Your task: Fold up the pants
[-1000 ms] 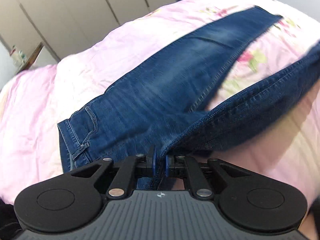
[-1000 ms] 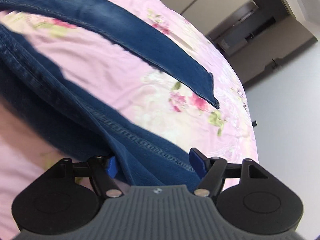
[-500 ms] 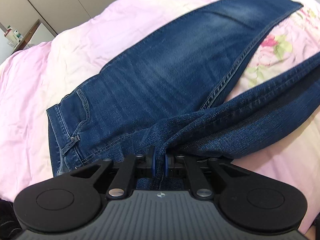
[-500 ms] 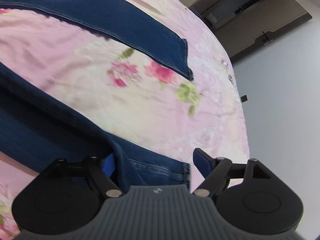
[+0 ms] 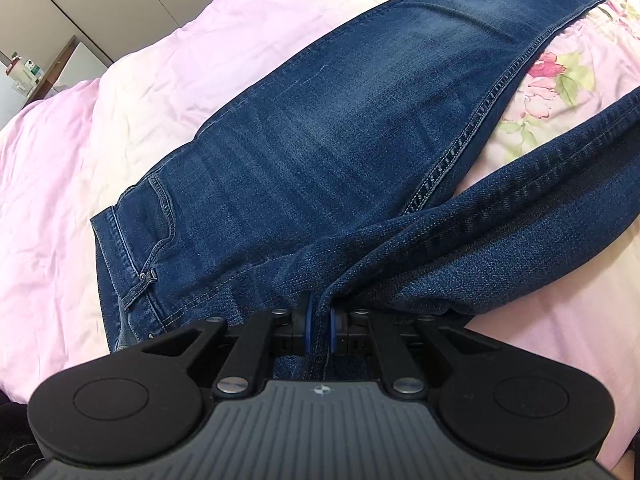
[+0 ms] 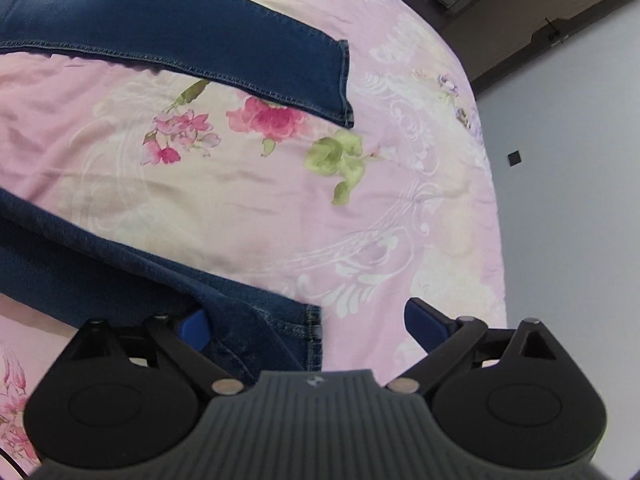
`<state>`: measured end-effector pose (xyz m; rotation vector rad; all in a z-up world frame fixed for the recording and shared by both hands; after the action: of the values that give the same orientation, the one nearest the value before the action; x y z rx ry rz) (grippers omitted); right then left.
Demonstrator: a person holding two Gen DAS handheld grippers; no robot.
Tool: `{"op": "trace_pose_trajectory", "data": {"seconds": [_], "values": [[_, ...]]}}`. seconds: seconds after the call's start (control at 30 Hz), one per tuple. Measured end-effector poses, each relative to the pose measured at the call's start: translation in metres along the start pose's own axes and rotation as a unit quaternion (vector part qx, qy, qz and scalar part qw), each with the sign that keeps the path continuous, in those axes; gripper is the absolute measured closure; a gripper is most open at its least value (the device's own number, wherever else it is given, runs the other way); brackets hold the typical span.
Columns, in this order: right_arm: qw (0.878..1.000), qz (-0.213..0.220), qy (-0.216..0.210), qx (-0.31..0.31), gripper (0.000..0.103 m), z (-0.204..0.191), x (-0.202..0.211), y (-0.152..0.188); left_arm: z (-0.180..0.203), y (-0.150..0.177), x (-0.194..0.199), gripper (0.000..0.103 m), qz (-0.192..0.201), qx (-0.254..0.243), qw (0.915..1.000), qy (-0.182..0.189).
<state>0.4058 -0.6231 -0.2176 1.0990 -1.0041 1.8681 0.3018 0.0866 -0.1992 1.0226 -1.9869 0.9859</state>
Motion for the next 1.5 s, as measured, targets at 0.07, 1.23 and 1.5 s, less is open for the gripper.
{"op": "trace_pose_trajectory", "data": {"seconds": [0.07,1.23,1.5], "values": [[1.0,0.002,0.013,0.001,0.011,0.004,0.008,-0.005,0.0,0.0,-0.001,0.093,-0.002,0.003,1.0,-0.005],[0.973,0.057,0.122,0.187,0.097,-0.035,0.093,-0.013,-0.048,0.017,0.088,0.096,0.123,0.07,0.9899,0.009],[0.974,0.035,0.179,0.138,0.099,-0.016,0.071,-0.118,-0.072,-0.075,0.048,0.098,0.127,0.0,0.9918,-0.014]]}}
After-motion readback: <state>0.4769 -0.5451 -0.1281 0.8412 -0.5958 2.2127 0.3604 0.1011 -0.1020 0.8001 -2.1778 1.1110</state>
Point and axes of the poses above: each gripper's, at about its wrist camera, not at the fingertips, and x roughly against the way its jaws point, z to its right, y to its underside, the point moved 5 cm from there along -x, roughly the way its jaws point, and after that the axes turned 11 degrees about -y, right-handed, at the moved point
